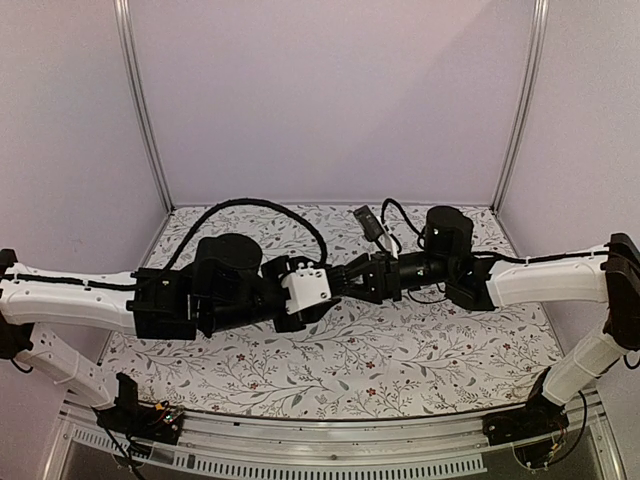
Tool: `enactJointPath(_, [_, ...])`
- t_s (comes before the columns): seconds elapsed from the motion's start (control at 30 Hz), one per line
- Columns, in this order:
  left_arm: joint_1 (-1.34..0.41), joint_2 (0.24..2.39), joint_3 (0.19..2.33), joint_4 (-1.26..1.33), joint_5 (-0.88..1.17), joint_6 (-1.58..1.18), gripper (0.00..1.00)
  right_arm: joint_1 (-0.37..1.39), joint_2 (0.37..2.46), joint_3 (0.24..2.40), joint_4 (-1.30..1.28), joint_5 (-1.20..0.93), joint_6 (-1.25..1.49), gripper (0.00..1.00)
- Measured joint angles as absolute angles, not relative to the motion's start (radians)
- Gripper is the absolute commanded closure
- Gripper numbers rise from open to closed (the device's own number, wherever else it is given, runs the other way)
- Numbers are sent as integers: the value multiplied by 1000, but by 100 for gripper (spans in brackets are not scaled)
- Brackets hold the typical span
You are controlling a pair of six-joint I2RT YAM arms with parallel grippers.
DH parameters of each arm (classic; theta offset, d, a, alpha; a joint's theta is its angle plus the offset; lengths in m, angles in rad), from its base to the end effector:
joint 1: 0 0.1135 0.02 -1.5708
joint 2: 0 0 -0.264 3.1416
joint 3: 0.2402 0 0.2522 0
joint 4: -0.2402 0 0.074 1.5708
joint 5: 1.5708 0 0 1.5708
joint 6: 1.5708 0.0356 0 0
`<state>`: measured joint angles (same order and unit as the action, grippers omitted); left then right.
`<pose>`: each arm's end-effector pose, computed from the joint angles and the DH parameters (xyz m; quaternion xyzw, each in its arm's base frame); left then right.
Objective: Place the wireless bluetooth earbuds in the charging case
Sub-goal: Pass from the right arm to the left, then place the charging case with the earbuds at the center of the board.
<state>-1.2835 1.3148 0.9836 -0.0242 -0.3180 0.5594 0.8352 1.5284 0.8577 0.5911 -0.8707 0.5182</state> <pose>0.0972 -0.2897 0.3085 0.5910 0.5621 -0.0781 0.5733 0.2044 0.2664 0.2643 -0.3877 0.6126 0.6268 0.2856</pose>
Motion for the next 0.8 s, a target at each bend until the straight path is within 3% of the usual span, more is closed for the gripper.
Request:
enactJointPath(0.27, [-1228, 1315, 915, 56, -231, 493, 73, 757, 1528, 846, 604, -841, 546, 15])
enactJointPath(0.6, [-1055, 1369, 854, 146, -109, 325, 73, 628, 1492, 764, 614, -823, 558, 7])
enactJointPath(0.8, [-919, 1547, 891, 146, -42, 174, 73, 538, 1408, 717, 600, -820, 544, 1])
